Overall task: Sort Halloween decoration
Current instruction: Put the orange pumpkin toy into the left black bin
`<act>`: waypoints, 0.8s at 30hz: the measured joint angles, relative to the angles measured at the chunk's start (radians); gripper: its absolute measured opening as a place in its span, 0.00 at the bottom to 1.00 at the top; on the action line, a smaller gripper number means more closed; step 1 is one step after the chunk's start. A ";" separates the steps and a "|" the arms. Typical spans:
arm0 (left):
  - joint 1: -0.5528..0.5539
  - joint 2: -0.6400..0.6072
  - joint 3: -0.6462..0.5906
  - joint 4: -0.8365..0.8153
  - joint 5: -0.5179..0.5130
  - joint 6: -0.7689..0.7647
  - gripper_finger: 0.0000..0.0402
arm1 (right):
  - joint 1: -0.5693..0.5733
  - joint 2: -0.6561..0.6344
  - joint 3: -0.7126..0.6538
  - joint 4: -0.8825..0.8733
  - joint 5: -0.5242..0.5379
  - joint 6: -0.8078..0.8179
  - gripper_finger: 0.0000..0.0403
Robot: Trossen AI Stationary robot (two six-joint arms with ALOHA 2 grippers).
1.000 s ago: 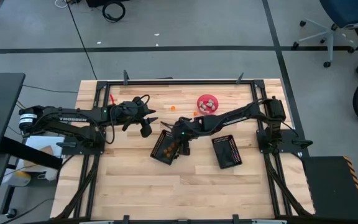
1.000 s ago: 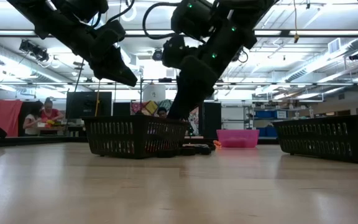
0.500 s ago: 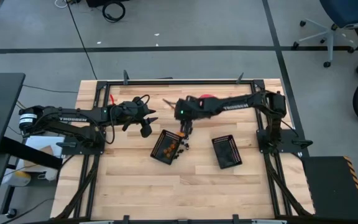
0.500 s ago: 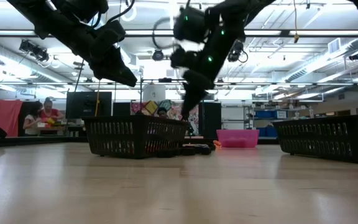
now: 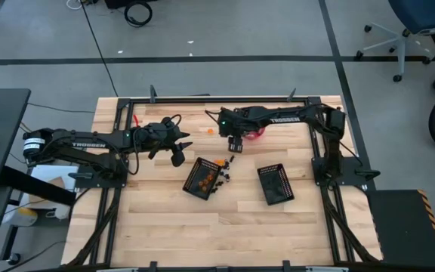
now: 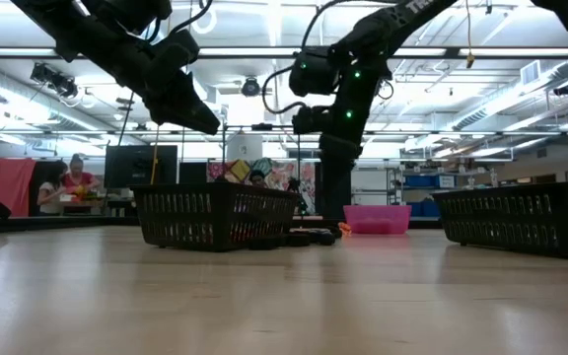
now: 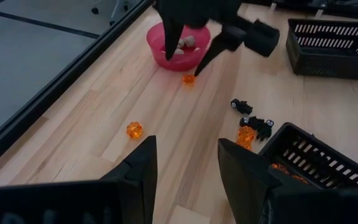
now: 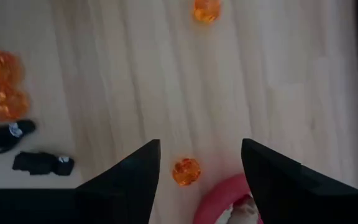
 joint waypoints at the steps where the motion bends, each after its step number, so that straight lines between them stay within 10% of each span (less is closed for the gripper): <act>1: 0.000 0.000 0.000 0.000 0.000 0.000 0.35 | -0.001 0.017 0.013 -0.026 -0.001 -0.010 0.57; 12: 0.000 0.000 0.000 -0.033 0.000 -0.005 0.35 | -0.001 0.246 0.283 -0.380 0.052 -0.178 0.57; 24: 0.000 0.000 0.000 -0.035 0.000 0.019 0.35 | 0.004 0.322 0.302 -0.395 0.109 -0.276 0.57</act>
